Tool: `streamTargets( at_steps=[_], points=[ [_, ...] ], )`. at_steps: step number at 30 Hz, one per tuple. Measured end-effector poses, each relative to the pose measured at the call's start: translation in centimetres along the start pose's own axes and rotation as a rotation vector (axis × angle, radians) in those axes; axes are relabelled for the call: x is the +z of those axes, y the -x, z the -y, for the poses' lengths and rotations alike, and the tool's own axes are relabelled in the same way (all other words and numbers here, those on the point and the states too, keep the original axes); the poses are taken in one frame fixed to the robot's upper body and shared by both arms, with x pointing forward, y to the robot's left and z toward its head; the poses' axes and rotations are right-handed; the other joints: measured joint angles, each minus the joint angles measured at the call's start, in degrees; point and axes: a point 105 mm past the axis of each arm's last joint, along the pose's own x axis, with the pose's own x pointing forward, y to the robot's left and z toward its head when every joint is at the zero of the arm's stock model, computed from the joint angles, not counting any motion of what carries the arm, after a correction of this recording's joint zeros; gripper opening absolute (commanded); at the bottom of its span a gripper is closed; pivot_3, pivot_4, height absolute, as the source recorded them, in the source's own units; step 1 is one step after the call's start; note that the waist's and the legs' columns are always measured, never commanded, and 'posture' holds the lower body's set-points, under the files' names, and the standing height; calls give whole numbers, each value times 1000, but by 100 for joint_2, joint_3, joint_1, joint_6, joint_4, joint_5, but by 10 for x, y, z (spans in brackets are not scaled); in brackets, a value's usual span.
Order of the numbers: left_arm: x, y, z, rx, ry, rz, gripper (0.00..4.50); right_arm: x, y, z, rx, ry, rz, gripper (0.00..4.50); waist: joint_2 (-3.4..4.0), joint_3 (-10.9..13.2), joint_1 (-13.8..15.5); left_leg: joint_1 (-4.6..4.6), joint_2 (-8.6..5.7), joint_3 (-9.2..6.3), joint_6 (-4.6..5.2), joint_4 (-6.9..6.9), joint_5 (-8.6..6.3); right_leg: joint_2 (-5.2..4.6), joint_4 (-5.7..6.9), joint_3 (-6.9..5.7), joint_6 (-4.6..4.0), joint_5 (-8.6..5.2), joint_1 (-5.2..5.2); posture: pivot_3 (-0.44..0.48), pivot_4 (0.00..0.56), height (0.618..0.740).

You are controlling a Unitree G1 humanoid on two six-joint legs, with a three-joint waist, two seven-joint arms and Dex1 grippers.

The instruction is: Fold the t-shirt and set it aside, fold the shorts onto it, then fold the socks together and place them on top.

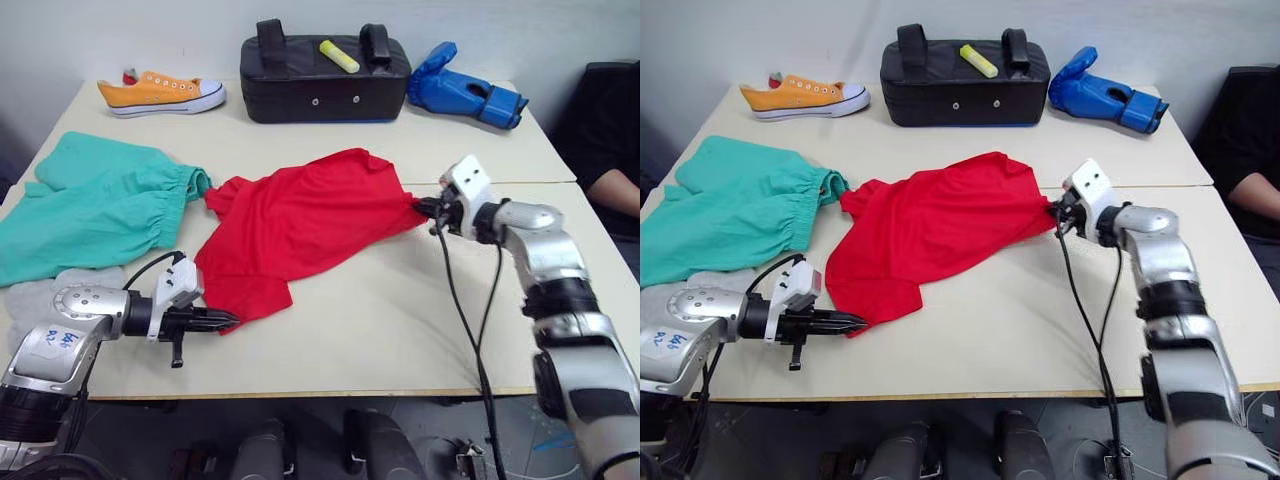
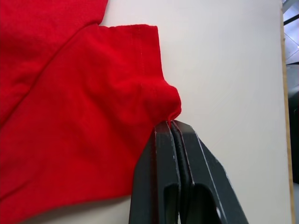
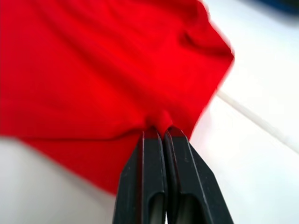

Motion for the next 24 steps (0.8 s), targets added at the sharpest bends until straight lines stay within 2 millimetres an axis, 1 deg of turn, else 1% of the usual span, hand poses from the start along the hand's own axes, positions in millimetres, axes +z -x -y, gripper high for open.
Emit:
streamTargets(
  at_steps=[2, 3, 5, 8, 10, 12, 15, 18, 22, 24],
  points=[
    [-1, 1, 1, -4, 4, -4, 0, 0, 10, -20, 50, 62, 40, 28, 0, 0, 19, 1, 0, 1, 0, 0, 0, 0, 0, 0, 3, 2, 2, 0, 150, 740],
    [-2, 1, 2, -15, 4, -4, 0, 1, 21, -36, 86, 117, 68, 28, 0, 0, 25, 3, 0, 1, 0, 0, 0, 0, -1, 1, 3, 2, 3, 0, 150, 740],
    [-5, 3, 5, -31, 12, -17, 0, -3, 39, -58, 141, 192, 87, 28, 0, 0, 31, 6, 0, 1, -1, 0, -1, 0, -8, 1, 4, 2, 6, 0, 150, 740],
    [-11, 6, 11, -70, 29, -51, 0, -17, 69, -98, 256, 285, 68, 28, 0, 0, 53, 17, 0, -2, -5, 0, -6, -1, -16, 1, 4, 1, 15, 0, 150, 740],
    [-17, 10, 17, -106, 48, -81, 0, -31, 86, -121, 339, 292, 27, 28, 0, 0, 46, 24, 0, -2, -11, 0, -12, -3, -17, 2, 4, 1, 22, 0, 150, 740],
    [-20, 15, 23, -148, 61, -115, 0, -45, 102, -140, 412, 255, -22, 28, 0, 0, 43, 32, 0, -2, -20, 0, -17, -4, -14, 4, 4, 1, 26, 0, 150, 740],
    [-24, 24, 36, -229, 67, -177, 0, -57, 127, -157, 495, 191, -103, 28, 1, 0, 28, 39, 2, -2, -27, 0, -20, -4, -10, 9, 0, -1, 26, 0, 150, 740],
    [-30, 32, 45, -290, 98, -224, 0, -56, 142, -168, 552, 98, -143, 28, 0, 0, 32, 39, 6, -7, -28, 0, -21, -4, -9, 7, -9, -6, 26, 0, 150, 740],
    [-31, 32, 49, -327, 107, -231, 0, -45, 145, -171, 547, -49, -128, 28, 0, 0, 49, 38, 6, -12, -36, 0, -27, -9, -12, 6, -11, -7, 26, 0, 150, 740],
    [-25, 29, 43, -324, 89, -207, 0, -43, 144, -167, 525, -108, -127, 28, 0, 0, 60, 37, 5, -14, -35, 0, -27, -10, -13, 5, -12, -7, 27, 0, 150, 740]
  ],
)
